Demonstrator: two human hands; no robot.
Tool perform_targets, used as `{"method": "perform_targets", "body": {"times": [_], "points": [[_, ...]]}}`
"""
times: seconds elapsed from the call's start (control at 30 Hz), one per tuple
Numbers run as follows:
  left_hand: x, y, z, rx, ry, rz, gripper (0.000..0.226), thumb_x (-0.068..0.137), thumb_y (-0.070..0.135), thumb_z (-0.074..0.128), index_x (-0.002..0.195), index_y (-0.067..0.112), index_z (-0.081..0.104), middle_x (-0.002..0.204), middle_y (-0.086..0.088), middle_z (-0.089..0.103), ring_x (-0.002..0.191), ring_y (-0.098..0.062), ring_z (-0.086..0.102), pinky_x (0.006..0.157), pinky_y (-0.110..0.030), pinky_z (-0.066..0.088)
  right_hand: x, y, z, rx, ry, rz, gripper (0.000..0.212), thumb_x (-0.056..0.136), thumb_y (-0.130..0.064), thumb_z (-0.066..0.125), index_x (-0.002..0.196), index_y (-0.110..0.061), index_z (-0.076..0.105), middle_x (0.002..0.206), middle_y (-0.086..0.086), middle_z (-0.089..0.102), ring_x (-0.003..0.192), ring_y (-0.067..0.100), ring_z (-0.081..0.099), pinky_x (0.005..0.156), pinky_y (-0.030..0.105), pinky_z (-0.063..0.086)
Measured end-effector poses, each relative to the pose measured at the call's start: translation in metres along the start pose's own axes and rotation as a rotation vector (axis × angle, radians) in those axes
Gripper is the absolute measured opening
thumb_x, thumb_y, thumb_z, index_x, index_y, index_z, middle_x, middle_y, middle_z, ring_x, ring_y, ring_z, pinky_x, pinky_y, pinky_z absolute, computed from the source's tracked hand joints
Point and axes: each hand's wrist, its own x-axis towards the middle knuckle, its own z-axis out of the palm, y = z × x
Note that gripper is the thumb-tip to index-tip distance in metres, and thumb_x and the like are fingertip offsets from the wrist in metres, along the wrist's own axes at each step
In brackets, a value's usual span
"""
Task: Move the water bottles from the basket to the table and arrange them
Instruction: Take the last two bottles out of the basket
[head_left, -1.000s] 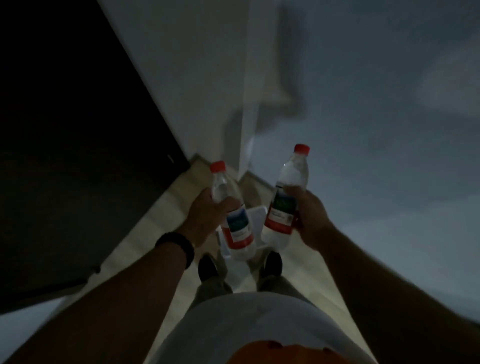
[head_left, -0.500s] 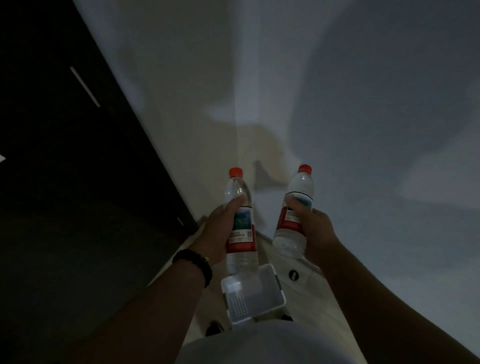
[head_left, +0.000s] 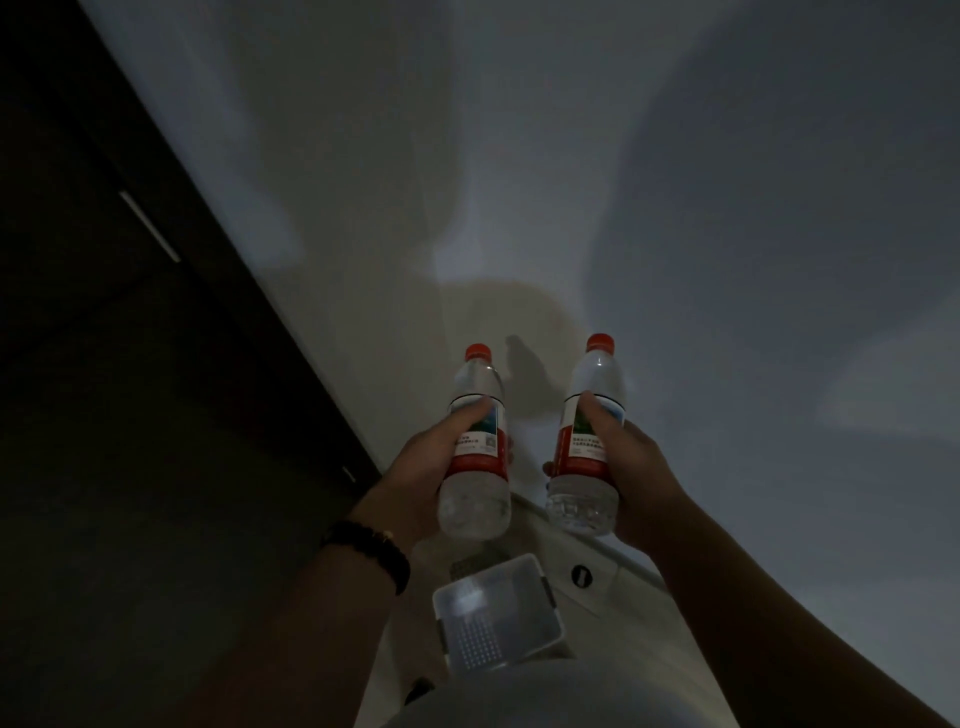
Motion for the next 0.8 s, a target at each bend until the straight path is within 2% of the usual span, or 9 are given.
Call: {"method": "perform_targets", "body": {"times": [0.1,0.23,0.37,0.47,0.53,0.63,0.8], "points": [[-0.005,-0.002,0.016,-0.024,-0.035,-0.006,0.05,0.086,0.041,0.075,0.12,0.006,0.064,0.094,-0.018,0.069,0.076,-0.028,0.067,0.071,-0.039,0.06,-0.005,-0.007,-0.012,-0.063,-0.004,-0.039,0.036,0.096,-0.041,0.067,0.12,-0.015,0.061,0.088,0.015,0.073,0.077,0.034,0.074,0.065,0.043,0.061],[-0.006,-0.007,0.033,0.07,-0.03,0.016,0.053,0.093,0.046,0.069,0.122,0.002,0.063,0.088,-0.015,0.07,0.071,-0.031,0.069,0.075,-0.045,0.06,-0.017,-0.016,-0.032,-0.131,0.013,-0.081,0.033,0.095,-0.042,0.068,0.116,-0.018,0.063,0.087,0.012,0.076,0.077,0.033,0.075,0.072,0.047,0.063],[-0.006,-0.013,0.044,0.165,0.008,0.052,0.052,0.09,0.046,0.073,0.12,0.004,0.066,0.087,-0.015,0.071,0.072,-0.03,0.069,0.078,-0.045,0.058,-0.03,-0.021,-0.051,-0.176,0.053,-0.109,0.031,0.095,-0.04,0.069,0.112,-0.015,0.064,0.084,0.012,0.076,0.078,0.033,0.076,0.079,0.052,0.063],[-0.008,-0.018,0.051,0.241,0.011,0.062,0.06,0.084,0.045,0.079,0.123,0.002,0.065,0.09,-0.018,0.072,0.072,-0.032,0.069,0.078,-0.046,0.057,-0.045,-0.018,-0.062,-0.186,0.105,-0.149,0.032,0.094,-0.04,0.069,0.114,-0.016,0.062,0.092,0.014,0.075,0.083,0.034,0.075,0.083,0.055,0.062],[-0.015,-0.019,0.057,0.284,0.0,0.07,0.057,0.084,0.044,0.079,0.119,0.001,0.066,0.088,-0.02,0.073,0.068,-0.032,0.069,0.077,-0.045,0.057,-0.058,-0.015,-0.067,-0.165,0.137,-0.176,0.036,0.093,-0.041,0.069,0.116,-0.015,0.061,0.095,0.017,0.074,0.083,0.035,0.075,0.079,0.053,0.063],[-0.029,-0.021,0.068,0.395,-0.07,0.094,0.056,0.086,0.047,0.076,0.115,0.0,0.068,0.086,-0.021,0.073,0.066,-0.031,0.07,0.068,-0.04,0.059,-0.083,-0.007,-0.07,-0.089,0.204,-0.197,0.036,0.093,-0.041,0.07,0.114,-0.013,0.062,0.091,0.016,0.073,0.076,0.033,0.074,0.064,0.041,0.062],[-0.053,-0.038,0.082,0.549,-0.211,0.072,0.049,0.085,0.048,0.078,0.11,0.007,0.069,0.085,-0.02,0.074,0.072,-0.033,0.07,0.08,-0.048,0.059,-0.135,0.026,-0.075,-0.006,0.384,-0.228,0.032,0.094,-0.042,0.069,0.109,-0.014,0.063,0.09,0.013,0.073,0.078,0.031,0.074,0.07,0.042,0.064]]}}
